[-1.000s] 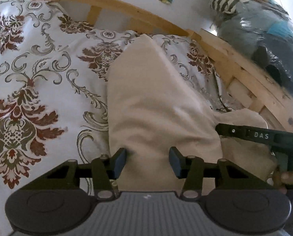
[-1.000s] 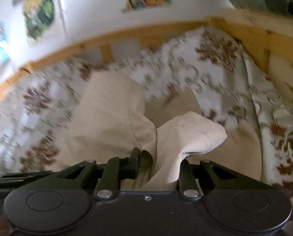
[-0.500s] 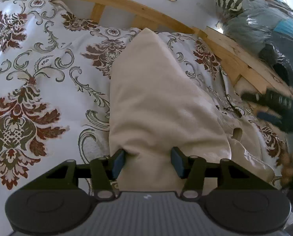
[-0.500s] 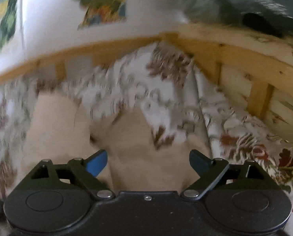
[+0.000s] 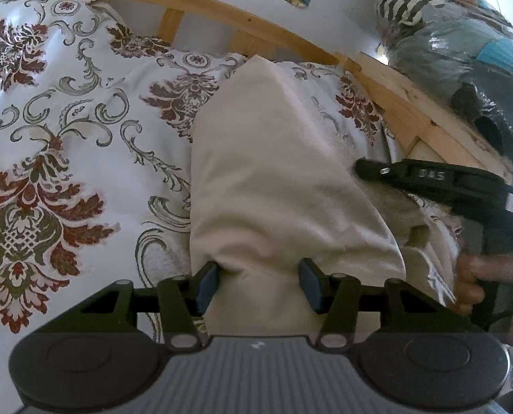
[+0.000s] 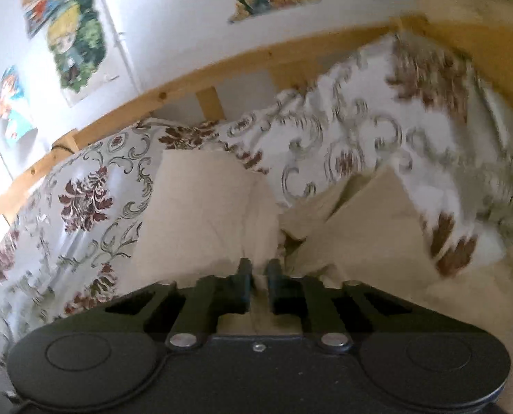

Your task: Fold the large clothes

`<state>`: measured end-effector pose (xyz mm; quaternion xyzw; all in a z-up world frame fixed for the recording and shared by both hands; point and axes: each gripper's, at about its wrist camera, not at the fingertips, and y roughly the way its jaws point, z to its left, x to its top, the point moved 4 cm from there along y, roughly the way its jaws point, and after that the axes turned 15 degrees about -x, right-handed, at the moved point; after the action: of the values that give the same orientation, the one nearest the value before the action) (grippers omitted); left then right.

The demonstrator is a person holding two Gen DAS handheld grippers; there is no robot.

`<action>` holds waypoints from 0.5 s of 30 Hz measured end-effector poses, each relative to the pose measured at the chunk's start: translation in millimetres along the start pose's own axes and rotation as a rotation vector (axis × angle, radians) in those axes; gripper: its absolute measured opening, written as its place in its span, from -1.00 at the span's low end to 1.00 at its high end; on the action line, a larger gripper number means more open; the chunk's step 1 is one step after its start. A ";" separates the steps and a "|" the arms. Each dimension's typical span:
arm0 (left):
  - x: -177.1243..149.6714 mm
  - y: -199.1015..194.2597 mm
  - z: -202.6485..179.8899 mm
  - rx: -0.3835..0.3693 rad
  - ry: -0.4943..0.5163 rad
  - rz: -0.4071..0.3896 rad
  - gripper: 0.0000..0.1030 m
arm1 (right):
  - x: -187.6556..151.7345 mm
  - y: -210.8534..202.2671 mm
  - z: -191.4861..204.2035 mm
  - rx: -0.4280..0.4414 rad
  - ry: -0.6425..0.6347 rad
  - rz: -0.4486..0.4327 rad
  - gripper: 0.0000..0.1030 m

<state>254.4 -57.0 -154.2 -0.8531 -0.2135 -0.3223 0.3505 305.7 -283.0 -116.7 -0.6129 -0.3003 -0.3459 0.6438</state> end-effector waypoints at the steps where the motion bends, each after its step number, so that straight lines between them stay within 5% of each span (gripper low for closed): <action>1: 1.6 -1.5 -0.7 -0.010 -0.001 -0.002 0.09 | 4.4 -8.1 -0.7 -0.030 -0.032 -0.035 -0.92; 4: 8.3 -9.2 -3.5 -0.064 -0.018 -0.045 0.07 | 10.5 -32.1 -3.3 -0.121 -0.092 -0.121 -0.96; 7: 13.8 -16.6 -5.5 -0.086 -0.032 -0.096 0.07 | 5.1 -27.5 -14.8 -0.237 -0.160 -0.106 -0.99; 11: 10.0 -6.4 -1.7 -0.045 -0.047 -0.052 0.07 | 3.3 -9.7 -33.7 -0.482 -0.271 -0.132 -1.00; 15: 5.0 -1.7 1.4 -0.040 -0.015 -0.039 0.07 | 5.3 0.1 -59.4 -0.320 0.000 -0.045 -1.00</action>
<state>257.5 -54.1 -150.7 -0.8579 -0.2261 -0.3270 0.3255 306.7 -342.6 -116.5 -0.7009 -0.2550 -0.4034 0.5300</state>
